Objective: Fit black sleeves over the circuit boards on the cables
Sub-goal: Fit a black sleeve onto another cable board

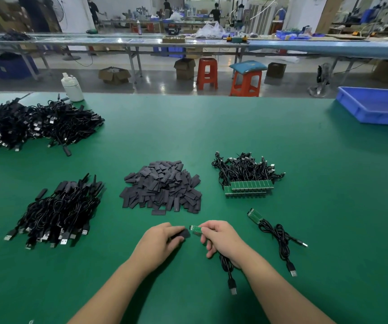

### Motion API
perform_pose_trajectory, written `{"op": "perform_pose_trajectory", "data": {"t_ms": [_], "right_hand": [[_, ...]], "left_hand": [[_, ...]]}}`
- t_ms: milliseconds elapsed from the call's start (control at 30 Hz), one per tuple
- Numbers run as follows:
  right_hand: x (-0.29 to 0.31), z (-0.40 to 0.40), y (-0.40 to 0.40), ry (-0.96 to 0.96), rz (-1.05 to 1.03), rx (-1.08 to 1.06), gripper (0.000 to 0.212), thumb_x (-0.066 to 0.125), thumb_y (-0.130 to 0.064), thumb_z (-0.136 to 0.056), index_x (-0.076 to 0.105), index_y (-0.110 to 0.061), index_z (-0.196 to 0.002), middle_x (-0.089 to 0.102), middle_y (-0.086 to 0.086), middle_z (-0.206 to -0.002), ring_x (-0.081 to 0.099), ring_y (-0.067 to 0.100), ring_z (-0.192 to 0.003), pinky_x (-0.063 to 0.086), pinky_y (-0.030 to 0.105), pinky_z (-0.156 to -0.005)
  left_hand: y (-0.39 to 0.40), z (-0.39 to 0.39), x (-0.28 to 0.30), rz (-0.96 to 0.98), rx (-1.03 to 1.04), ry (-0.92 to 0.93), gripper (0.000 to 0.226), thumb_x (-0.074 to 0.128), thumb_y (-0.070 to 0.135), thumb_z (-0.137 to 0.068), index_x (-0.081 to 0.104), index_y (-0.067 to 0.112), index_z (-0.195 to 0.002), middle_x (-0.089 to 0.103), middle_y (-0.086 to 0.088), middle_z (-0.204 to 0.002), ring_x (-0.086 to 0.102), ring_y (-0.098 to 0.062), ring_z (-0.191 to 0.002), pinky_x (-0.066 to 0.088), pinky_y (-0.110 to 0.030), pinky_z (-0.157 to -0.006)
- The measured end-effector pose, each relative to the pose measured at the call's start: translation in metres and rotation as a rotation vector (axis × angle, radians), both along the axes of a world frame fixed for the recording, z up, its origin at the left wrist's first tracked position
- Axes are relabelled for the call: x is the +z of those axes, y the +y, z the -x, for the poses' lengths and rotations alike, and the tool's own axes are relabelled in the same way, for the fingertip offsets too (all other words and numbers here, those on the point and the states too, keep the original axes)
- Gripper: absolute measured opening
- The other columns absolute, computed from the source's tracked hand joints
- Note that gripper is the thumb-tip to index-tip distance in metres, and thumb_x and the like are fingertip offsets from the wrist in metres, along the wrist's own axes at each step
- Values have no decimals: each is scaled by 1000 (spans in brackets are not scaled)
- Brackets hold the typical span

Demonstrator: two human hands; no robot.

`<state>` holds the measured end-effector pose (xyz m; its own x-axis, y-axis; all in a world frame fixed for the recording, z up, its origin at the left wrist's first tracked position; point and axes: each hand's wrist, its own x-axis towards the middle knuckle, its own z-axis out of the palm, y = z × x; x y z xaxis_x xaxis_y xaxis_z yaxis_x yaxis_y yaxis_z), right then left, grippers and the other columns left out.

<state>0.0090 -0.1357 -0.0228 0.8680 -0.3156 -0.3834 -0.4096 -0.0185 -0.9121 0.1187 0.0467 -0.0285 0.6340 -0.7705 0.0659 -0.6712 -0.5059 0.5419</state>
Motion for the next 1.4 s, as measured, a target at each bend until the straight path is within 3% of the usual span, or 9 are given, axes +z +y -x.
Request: {"op": "perform_pose_trajectory", "data": {"t_ms": [100,233,533,833,967,1233,1400], "right_hand": [[-2,6,3,6,-18,2,19,48,-10,-102,66,-5,-107,60,4,-73,51,12,-49,52,27,-49],[-1,9,1,-4,-55,12,19,48,-10,-103,65,-2,-108,61,4,-73,51,13,-50,51,26,-49],[-3,11,1,-23,-106,-12,20,48,-8,-103,64,0,-111,60,3,-70,50,13,-50,51,28,-49],[-1,13,2,-29,-86,31,19,48,-8,-103,66,-5,-99,60,2,-69,50,10,-47,49,23,-46],[0,12,3,-21,-69,39,19,47,-7,-103,65,-2,-104,59,2,-69,49,10,-47,49,23,-47],[-3,12,2,-15,-34,56,17,49,-9,-103,65,-6,-108,60,0,-69,50,10,-50,53,27,-52],[-7,11,1,-15,-13,72,17,50,-10,-103,65,-8,-111,61,2,-72,51,11,-52,55,30,-55]], "left_hand": [[0,5,-2,79,7,75,25,65,30,-92,71,31,-117,60,12,-89,57,-1,-82,49,-25,-81],[-3,7,0,177,44,105,22,68,25,-91,74,26,-113,63,24,-95,57,8,-91,38,-3,-79],[-2,10,-3,243,83,150,18,69,22,-91,76,29,-106,68,27,-94,60,8,-95,41,-5,-83],[-4,11,-2,235,54,173,24,73,24,-88,74,28,-112,67,30,-99,59,14,-97,37,0,-85],[-2,8,1,189,-14,90,23,71,22,-89,74,29,-111,67,27,-97,60,9,-94,40,-4,-85],[-6,8,7,65,-118,-96,28,60,27,-97,68,24,-123,68,9,-110,58,-9,-102,47,-25,-90],[-9,12,13,-2,-154,-196,25,57,34,-97,68,24,-117,67,7,-106,61,-16,-99,50,-31,-83]]}}
